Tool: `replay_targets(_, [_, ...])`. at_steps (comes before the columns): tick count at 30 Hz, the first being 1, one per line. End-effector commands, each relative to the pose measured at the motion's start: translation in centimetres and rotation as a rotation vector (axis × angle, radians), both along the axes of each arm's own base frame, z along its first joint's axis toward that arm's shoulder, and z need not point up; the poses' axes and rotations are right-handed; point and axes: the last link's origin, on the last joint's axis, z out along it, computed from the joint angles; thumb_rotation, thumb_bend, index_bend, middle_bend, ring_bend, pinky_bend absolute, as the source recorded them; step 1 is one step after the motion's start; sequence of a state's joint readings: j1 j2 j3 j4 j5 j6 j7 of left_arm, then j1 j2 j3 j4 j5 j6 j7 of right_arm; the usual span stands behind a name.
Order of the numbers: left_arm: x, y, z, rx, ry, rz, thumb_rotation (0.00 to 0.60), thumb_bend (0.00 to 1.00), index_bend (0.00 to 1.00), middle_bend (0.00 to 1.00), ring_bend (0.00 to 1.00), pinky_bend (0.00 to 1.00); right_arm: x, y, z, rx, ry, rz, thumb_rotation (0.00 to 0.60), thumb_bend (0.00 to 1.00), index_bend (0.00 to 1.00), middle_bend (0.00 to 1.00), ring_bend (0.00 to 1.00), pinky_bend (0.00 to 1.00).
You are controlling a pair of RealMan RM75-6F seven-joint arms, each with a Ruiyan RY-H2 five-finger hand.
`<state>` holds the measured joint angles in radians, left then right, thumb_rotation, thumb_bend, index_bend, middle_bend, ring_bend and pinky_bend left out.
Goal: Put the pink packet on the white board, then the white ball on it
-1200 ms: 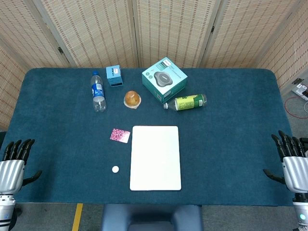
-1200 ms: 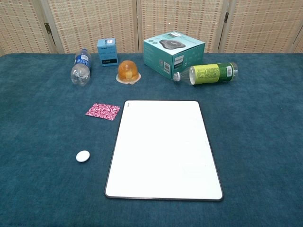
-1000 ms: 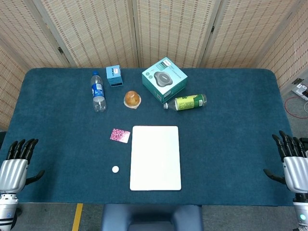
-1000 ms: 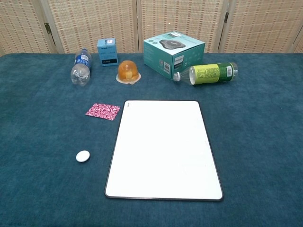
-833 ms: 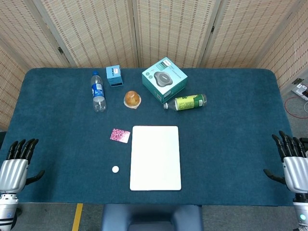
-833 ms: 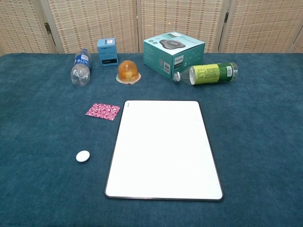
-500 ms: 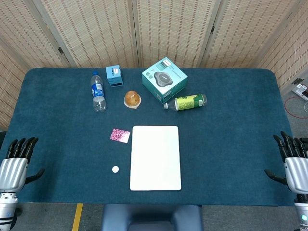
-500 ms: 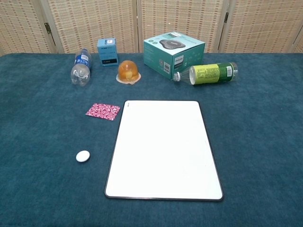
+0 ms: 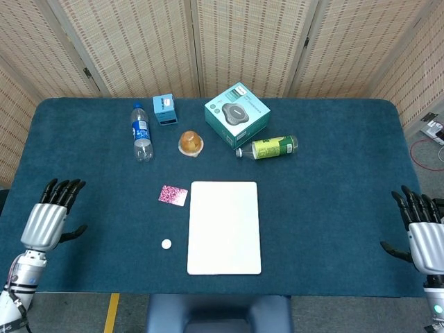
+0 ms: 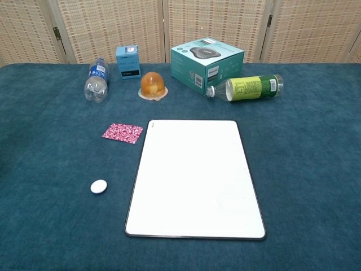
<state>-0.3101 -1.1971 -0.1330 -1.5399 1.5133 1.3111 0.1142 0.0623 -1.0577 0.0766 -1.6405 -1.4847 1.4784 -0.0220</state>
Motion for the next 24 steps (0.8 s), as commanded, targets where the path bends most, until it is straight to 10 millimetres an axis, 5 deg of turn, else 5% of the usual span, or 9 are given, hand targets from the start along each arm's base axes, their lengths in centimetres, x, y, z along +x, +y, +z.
replay_targets(1, [1.3, 2.3, -1.2, -0.048, -0.004, -0.047, 0.6, 0.25, 0.13, 0.15, 0.13, 0.0, 0.2, -0.2, 0.0, 0.01, 0.002, 0.007, 0.6, 0.14, 0.0, 0.02, 0.04, 0.0])
replay_targets(11, [5.4, 7.6, -5.6, -0.208, 0.037, -0.139, 0.6, 0.25, 0.2, 0.18, 0.16, 0.03, 0.8, -0.5, 0.4, 0.011, 0.012, 0.028, 0.6, 0.14, 0.0, 0.02, 0.04, 0.0])
replay_targets(24, [8.3, 11.1, -10.5, -0.33, 0.121, -0.116, 0.6, 0.29, 0.27, 0.2, 0.17, 0.01, 0.7, -0.3, 0.5, 0.0, 0.01, 0.016, 0.6, 0.14, 0.0, 0.02, 0.02, 0.0])
